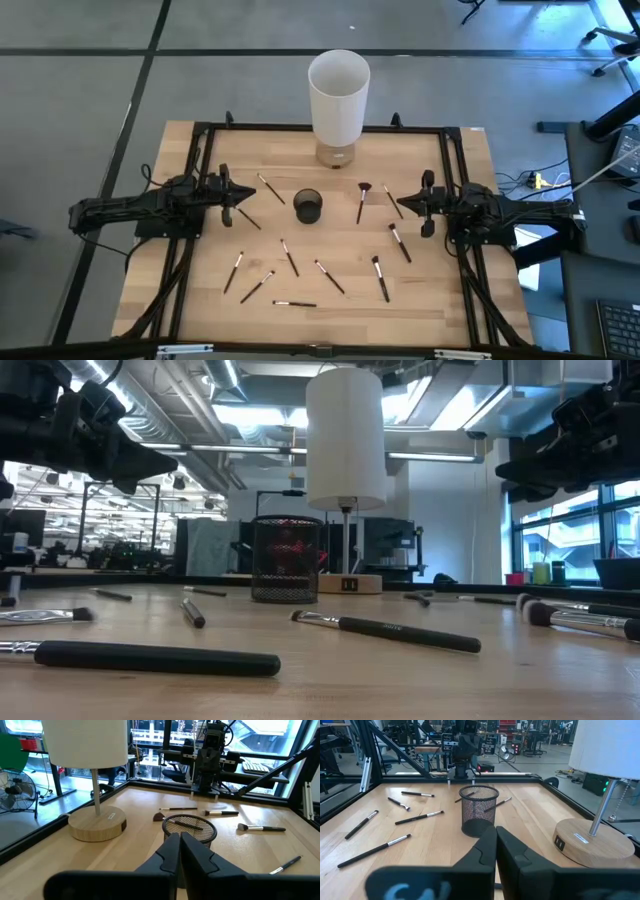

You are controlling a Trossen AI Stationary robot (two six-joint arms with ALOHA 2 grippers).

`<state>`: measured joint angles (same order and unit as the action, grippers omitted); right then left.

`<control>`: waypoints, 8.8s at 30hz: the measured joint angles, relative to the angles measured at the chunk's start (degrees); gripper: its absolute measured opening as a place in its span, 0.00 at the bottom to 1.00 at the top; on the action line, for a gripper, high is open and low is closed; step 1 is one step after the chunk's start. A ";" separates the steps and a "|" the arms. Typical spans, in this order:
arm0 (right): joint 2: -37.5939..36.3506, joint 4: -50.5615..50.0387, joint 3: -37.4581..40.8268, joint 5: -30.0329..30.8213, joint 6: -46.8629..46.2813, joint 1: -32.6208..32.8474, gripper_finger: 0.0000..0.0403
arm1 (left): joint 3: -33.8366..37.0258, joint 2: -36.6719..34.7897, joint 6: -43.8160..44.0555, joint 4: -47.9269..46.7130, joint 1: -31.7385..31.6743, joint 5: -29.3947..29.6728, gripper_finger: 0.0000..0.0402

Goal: Put items in baskets/containers

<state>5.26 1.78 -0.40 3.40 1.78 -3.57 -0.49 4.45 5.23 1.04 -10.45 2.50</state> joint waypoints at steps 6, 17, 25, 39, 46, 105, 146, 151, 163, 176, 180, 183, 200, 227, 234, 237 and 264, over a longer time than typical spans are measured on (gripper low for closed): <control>0.00 0.00 0.00 0.00 0.00 0.00 0.02 | -0.02 -0.02 0.00 0.00 -0.01 0.00 0.02; 0.00 0.00 0.00 0.00 0.00 0.00 0.02 | 0.00 -0.01 0.00 0.00 0.00 0.00 0.03; 0.00 0.00 0.00 0.00 0.00 0.01 0.02 | 0.00 0.00 0.00 -0.01 0.00 0.00 0.03; 0.00 0.65 0.00 -0.08 -4.44 0.00 0.02 | -0.02 0.00 0.00 0.00 0.01 0.00 0.03; -0.01 8.95 -0.03 0.00 -18.67 0.00 0.02 | 0.00 -0.02 0.00 0.00 -0.01 0.00 0.02; 87.76 -35.07 -43.63 2.09 -29.76 -16.56 0.23 | -0.02 10.75 -7.39 13.86 -10.68 22.01 0.01; 65.49 9.34 -43.11 16.41 -22.41 0.48 0.04 | -0.02 10.93 -2.71 11.80 -10.66 21.79 0.02; 77.27 36.53 -43.15 14.86 -13.59 3.01 0.04 | -0.02 10.93 -1.49 10.93 -10.66 20.48 0.01; 100.45 49.18 -53.54 15.04 -9.10 2.86 0.04 | -0.02 10.93 -6.39 9.39 -10.66 22.63 0.01; 102.40 29.67 -61.70 15.02 -12.47 3.50 0.18 | -0.02 10.93 -8.46 6.02 -10.66 21.90 0.10; 100.92 27.45 -61.51 15.02 -13.65 3.56 0.21 | -0.02 10.93 -10.15 5.10 -10.57 21.53 0.19; 98.45 24.47 -61.46 15.04 -13.51 3.64 0.22 | -0.02 11.17 -15.27 4.76 -10.55 17.99 0.25; 74.00 -12.87 -61.45 8.43 -13.38 -1.31 0.22 | -15.34 43.89 -22.57 -0.12 -10.66 6.06 0.45; 65.15 -12.29 -47.32 4.51 -13.40 0.50 0.22 | -50.15 91.41 -48.03 -40.94 -17.47 6.11 0.46; 62.06 -5.38 -40.44 4.08 -14.75 0.24 0.22 | -50.18 93.26 -50.95 -41.44 -20.80 1.96 0.37; 61.64 -5.23 -40.11 3.91 -15.04 0.13 0.22 | -50.10 93.26 -51.86 -41.81 -21.01 1.09 0.26; 61.66 -5.20 -40.06 2.99 -16.35 1.25 0.22 | -49.75 74.60 -64.88 -41.35 4.28 60.48 0.05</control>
<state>66.92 -3.42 -40.47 6.39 -14.57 -2.33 -50.24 79.05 -59.64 -40.31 -6.16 62.99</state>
